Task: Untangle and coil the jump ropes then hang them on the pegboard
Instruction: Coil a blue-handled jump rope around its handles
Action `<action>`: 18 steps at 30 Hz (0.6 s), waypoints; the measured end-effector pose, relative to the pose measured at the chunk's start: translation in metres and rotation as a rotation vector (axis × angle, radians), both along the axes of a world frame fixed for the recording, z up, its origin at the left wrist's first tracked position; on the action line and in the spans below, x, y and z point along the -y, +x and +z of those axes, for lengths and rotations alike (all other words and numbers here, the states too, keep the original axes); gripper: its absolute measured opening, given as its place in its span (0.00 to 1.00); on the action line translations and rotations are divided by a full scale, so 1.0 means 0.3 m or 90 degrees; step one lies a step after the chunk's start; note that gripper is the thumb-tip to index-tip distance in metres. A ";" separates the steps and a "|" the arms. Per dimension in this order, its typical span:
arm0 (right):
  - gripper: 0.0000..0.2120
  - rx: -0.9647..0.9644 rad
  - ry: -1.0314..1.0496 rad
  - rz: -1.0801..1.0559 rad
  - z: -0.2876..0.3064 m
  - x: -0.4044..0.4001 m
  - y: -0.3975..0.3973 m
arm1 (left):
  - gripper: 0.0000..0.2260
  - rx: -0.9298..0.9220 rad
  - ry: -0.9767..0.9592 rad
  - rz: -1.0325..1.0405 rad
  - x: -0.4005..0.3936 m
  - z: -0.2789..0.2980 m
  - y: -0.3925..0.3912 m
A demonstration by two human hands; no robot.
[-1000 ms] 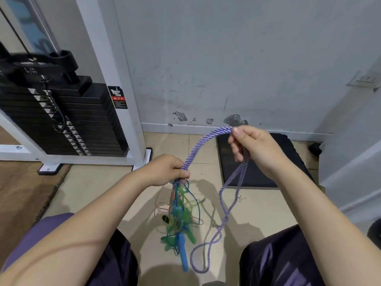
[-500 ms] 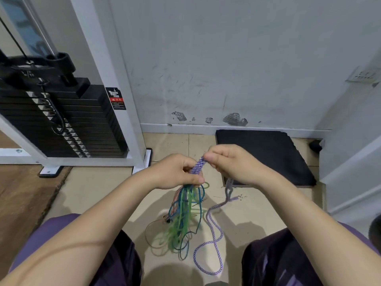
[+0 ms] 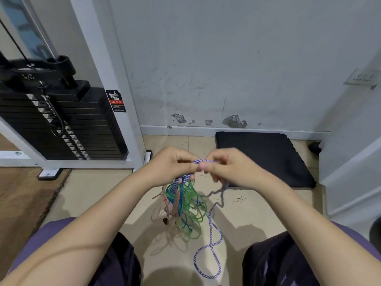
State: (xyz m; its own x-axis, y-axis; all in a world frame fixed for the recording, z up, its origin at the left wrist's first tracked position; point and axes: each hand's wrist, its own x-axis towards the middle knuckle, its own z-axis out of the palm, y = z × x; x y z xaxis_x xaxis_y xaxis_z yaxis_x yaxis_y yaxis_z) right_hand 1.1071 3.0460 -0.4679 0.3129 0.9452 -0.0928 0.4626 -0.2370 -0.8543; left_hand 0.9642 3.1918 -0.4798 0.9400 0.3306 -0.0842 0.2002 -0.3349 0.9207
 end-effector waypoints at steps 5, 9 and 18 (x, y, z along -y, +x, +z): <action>0.14 0.062 0.061 -0.024 -0.006 -0.020 0.012 | 0.06 -0.014 0.135 0.004 -0.012 -0.021 0.013; 0.15 -0.003 0.177 -0.142 0.009 -0.014 0.044 | 0.05 -0.083 0.251 0.033 -0.053 -0.031 0.010; 0.14 -0.003 0.188 -0.274 -0.003 0.001 0.104 | 0.09 -0.093 0.147 0.059 -0.110 0.004 -0.011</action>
